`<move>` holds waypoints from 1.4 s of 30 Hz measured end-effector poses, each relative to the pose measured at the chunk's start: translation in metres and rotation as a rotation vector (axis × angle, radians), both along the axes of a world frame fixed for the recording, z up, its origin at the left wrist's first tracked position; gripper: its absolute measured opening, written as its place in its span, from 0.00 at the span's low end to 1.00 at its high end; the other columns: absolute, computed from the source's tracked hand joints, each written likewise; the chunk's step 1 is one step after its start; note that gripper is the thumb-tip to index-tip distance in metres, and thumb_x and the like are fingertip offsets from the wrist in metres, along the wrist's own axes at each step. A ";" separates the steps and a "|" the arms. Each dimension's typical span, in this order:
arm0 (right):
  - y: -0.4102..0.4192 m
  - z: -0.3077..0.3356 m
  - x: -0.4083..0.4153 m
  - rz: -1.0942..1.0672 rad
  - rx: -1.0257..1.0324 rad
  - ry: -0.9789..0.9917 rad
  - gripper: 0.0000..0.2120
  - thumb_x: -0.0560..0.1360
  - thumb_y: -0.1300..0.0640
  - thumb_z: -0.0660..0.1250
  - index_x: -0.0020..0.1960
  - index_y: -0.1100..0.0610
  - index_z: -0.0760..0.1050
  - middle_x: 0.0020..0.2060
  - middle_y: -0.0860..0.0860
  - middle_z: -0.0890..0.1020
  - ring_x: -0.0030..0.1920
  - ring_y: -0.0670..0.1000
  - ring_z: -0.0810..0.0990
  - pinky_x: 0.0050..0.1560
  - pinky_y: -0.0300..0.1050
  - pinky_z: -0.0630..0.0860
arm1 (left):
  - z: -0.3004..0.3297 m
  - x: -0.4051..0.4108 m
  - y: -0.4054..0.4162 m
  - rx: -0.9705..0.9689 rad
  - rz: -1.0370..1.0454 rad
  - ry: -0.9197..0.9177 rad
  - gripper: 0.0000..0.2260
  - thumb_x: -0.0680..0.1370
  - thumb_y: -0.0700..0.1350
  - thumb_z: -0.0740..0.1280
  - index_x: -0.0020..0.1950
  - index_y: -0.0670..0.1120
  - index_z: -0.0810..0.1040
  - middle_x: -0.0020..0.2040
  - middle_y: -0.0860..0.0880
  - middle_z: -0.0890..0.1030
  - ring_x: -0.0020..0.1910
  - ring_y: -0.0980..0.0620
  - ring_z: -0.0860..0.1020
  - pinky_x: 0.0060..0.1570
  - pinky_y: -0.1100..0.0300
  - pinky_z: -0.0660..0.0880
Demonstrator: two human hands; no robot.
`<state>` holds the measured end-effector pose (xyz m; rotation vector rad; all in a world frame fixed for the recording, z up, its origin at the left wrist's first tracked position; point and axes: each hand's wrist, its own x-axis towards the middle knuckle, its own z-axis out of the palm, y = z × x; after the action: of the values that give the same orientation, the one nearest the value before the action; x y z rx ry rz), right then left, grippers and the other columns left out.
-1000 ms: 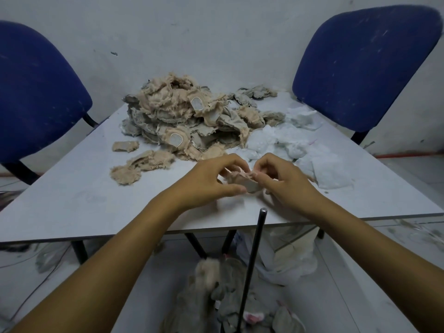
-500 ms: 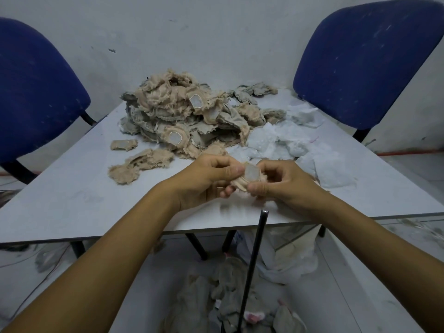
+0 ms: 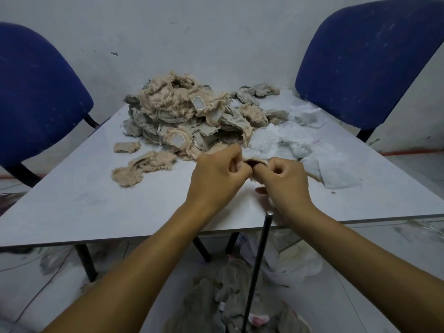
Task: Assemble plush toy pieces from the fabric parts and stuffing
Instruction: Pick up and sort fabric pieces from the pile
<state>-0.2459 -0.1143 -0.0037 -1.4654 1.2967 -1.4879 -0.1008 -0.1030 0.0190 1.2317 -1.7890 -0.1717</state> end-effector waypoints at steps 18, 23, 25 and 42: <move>-0.006 0.008 -0.011 0.302 0.219 -0.025 0.13 0.74 0.66 0.58 0.46 0.53 0.78 0.23 0.50 0.71 0.22 0.48 0.66 0.22 0.37 0.63 | 0.011 0.047 -0.017 0.584 -0.246 -0.033 0.25 0.75 0.24 0.56 0.59 0.47 0.82 0.60 0.46 0.80 0.58 0.48 0.79 0.61 0.47 0.76; -0.004 0.005 -0.006 0.322 0.138 0.148 0.12 0.74 0.66 0.58 0.44 0.54 0.79 0.22 0.47 0.73 0.22 0.47 0.69 0.24 0.36 0.66 | -0.011 0.050 -0.031 0.517 0.009 -0.474 0.23 0.83 0.46 0.59 0.79 0.49 0.61 0.80 0.48 0.56 0.78 0.49 0.54 0.75 0.56 0.52; -0.005 0.004 -0.005 0.330 0.126 0.170 0.12 0.74 0.65 0.59 0.43 0.53 0.79 0.22 0.47 0.74 0.22 0.46 0.70 0.25 0.36 0.67 | -0.017 0.048 -0.032 0.564 0.016 -0.577 0.24 0.85 0.50 0.55 0.80 0.49 0.56 0.81 0.49 0.55 0.78 0.48 0.57 0.76 0.49 0.54; -0.007 -0.002 -0.003 0.275 -0.083 0.629 0.17 0.73 0.47 0.74 0.61 0.45 0.78 0.50 0.42 0.82 0.47 0.41 0.79 0.49 0.34 0.74 | -0.011 0.035 -0.016 0.447 -0.173 -0.119 0.10 0.75 0.40 0.72 0.50 0.53 0.76 0.48 0.54 0.78 0.45 0.56 0.75 0.41 0.71 0.69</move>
<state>-0.2486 -0.1217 -0.0061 -2.1750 1.3078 -0.9386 -0.0653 -0.1193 0.0077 1.4141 -2.0296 -0.6374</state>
